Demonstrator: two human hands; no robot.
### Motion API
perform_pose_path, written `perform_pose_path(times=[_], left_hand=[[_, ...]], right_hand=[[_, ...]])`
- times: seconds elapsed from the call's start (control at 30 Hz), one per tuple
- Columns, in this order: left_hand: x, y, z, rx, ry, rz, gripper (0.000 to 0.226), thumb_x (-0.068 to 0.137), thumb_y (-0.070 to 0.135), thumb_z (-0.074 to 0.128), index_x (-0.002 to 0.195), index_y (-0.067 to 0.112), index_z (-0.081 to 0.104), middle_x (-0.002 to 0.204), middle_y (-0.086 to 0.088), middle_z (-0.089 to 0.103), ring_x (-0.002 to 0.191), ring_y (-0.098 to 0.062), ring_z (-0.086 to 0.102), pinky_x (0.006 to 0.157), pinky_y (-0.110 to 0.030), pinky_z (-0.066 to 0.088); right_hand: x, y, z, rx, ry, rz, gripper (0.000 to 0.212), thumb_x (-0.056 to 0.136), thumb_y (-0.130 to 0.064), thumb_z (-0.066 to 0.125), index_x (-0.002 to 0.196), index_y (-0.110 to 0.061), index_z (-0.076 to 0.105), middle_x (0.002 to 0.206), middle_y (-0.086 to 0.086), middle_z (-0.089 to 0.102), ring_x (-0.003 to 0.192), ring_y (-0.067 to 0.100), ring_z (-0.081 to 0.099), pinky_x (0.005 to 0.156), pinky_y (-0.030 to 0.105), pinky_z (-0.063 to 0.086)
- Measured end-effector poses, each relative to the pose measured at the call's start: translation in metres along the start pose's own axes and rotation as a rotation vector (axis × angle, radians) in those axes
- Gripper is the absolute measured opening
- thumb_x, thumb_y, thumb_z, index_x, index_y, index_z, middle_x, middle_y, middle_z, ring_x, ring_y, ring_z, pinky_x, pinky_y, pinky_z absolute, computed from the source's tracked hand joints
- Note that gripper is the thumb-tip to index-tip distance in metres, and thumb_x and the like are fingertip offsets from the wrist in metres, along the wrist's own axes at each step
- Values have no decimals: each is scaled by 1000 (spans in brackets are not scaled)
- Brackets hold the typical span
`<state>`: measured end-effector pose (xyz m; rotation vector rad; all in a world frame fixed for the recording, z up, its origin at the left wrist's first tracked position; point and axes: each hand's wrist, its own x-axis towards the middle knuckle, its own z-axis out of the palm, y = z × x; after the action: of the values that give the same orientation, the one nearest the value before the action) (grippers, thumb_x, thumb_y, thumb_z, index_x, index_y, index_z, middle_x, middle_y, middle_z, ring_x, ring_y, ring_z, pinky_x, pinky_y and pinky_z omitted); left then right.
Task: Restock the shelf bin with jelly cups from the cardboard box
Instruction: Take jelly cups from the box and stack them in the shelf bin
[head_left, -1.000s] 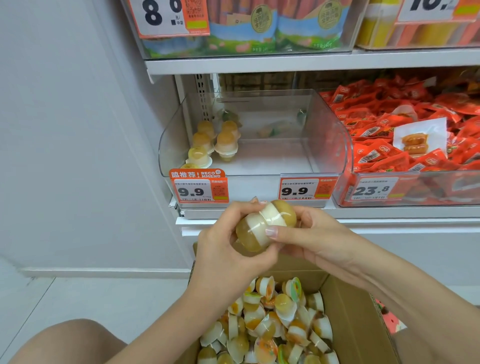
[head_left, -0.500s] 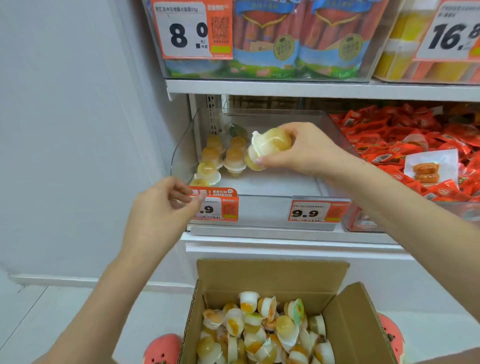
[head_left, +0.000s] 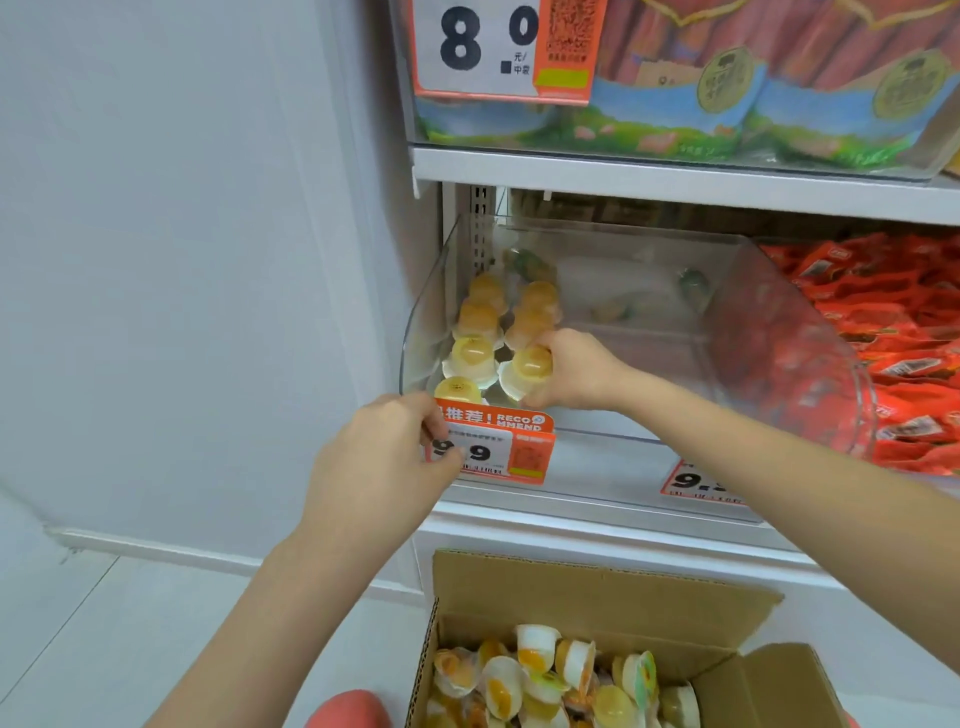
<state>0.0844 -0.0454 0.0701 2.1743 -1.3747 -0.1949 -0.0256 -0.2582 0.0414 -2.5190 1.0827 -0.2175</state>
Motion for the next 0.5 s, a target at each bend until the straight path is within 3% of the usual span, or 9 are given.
perform_pose_path(times=[0.2, 0.5], left_hand=[[-2, 1, 1, -2, 0, 2, 11, 81, 31, 67, 85, 23, 61, 88, 7, 58, 81, -13, 58, 67, -28, 49], [-4, 0, 2, 35, 6, 10, 11, 83, 33, 65, 88, 24, 60, 91, 9, 57, 83, -12, 57, 62, -22, 41]], right_hand=[[-4, 0, -2, 66, 29, -14, 53, 67, -23, 82, 115, -15, 62, 106, 0, 64, 91, 13, 53, 75, 24, 41], [-4, 4, 0, 84, 36, 46, 82, 63, -32, 86, 130, -16, 43, 125, 4, 56, 111, 23, 54, 84, 30, 45]])
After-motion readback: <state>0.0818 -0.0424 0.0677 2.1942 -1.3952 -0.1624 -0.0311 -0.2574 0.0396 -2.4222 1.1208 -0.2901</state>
